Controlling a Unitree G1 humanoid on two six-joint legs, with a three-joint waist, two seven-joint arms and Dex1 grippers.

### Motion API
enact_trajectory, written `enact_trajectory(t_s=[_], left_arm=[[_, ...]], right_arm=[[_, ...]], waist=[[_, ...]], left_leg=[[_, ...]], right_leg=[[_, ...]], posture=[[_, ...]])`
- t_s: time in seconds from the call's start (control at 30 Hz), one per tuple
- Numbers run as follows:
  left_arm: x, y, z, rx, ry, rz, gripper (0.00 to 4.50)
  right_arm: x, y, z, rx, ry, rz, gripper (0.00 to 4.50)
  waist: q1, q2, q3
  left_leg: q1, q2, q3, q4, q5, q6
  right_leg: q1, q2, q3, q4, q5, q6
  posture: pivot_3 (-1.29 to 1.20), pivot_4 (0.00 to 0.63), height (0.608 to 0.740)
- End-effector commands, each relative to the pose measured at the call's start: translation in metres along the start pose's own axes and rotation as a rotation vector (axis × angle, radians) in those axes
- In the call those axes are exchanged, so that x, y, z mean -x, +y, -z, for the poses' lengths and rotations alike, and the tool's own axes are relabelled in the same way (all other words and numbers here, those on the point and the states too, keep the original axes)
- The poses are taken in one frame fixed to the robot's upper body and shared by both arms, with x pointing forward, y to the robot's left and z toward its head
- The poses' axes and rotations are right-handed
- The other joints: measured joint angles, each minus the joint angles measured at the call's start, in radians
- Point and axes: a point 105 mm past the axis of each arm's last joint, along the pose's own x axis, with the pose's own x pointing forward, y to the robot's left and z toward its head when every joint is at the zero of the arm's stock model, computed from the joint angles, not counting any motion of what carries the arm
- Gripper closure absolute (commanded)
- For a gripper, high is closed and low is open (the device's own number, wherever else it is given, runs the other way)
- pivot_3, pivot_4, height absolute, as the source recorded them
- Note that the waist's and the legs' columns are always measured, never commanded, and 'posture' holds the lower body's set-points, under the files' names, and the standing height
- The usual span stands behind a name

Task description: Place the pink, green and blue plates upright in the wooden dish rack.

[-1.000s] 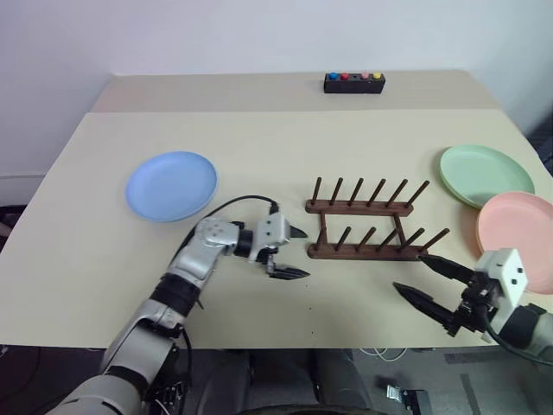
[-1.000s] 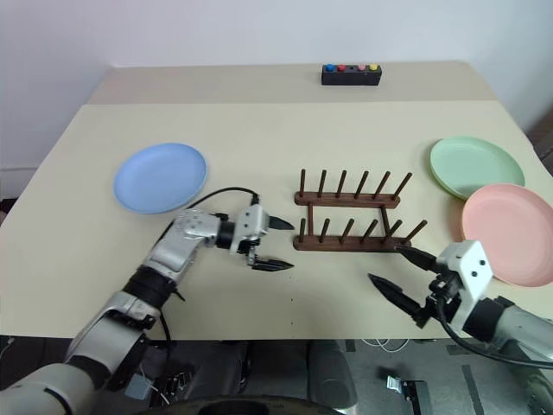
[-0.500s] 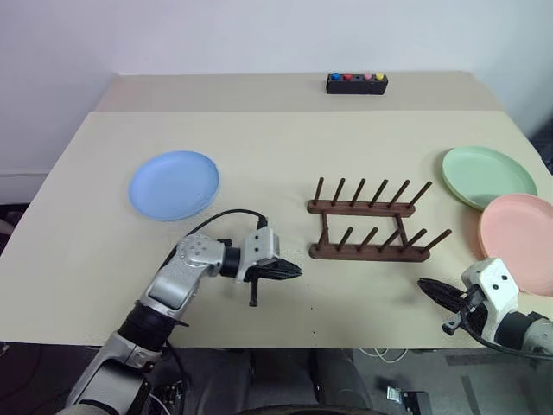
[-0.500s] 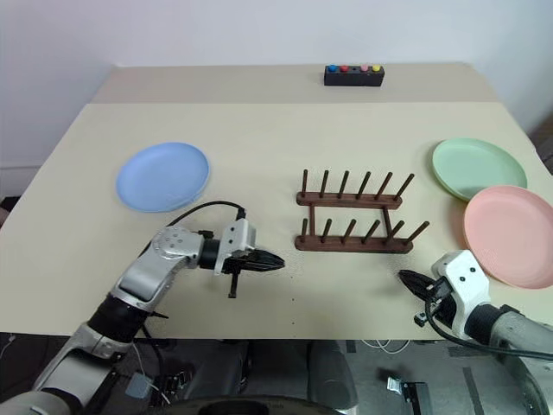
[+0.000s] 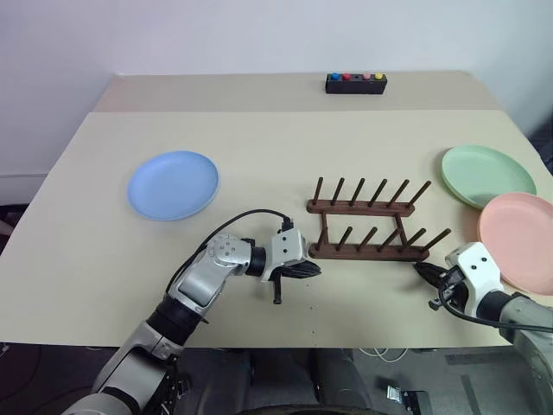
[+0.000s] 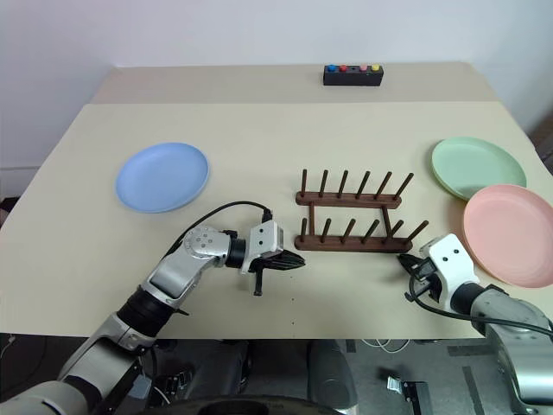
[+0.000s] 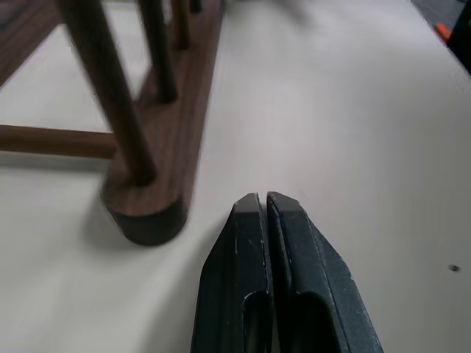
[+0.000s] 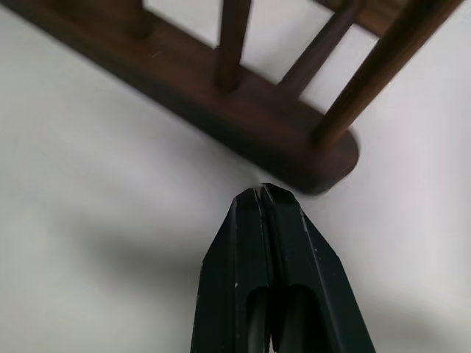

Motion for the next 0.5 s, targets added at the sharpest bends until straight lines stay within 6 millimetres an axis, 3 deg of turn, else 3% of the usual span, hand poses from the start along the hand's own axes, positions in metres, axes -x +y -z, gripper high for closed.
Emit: enact_trajectory(t_s=[0.03, 0.5], left_arm=[[0.0, 0.007, -0.008, -0.036, -0.032, -0.043, 4.38], [-0.003, 0.028, -0.003, -0.05, -0.037, -0.153, 4.38]], right_arm=[[-0.002, -0.003, -0.006, 0.029, -0.023, 0.013, 4.5], [-0.015, -0.012, -0.013, 0.061, -0.051, 0.021, 4.5]], waist=[[0.0, 0.0, 0.0], [-0.001, 0.0, 0.0]], left_leg=[[0.0, 0.0, 0.0, 0.0, 0.0, 0.0], [0.001, 0.0, 0.0, 0.001, 0.0, 0.0]], right_leg=[[0.0, 0.0, 0.0, 0.0, 0.0, 0.0], [0.001, 0.0, 0.0, 0.0, 0.0, 0.0]], posture=[[0.0, 0.15, 0.74], [0.0, 0.15, 0.74]])
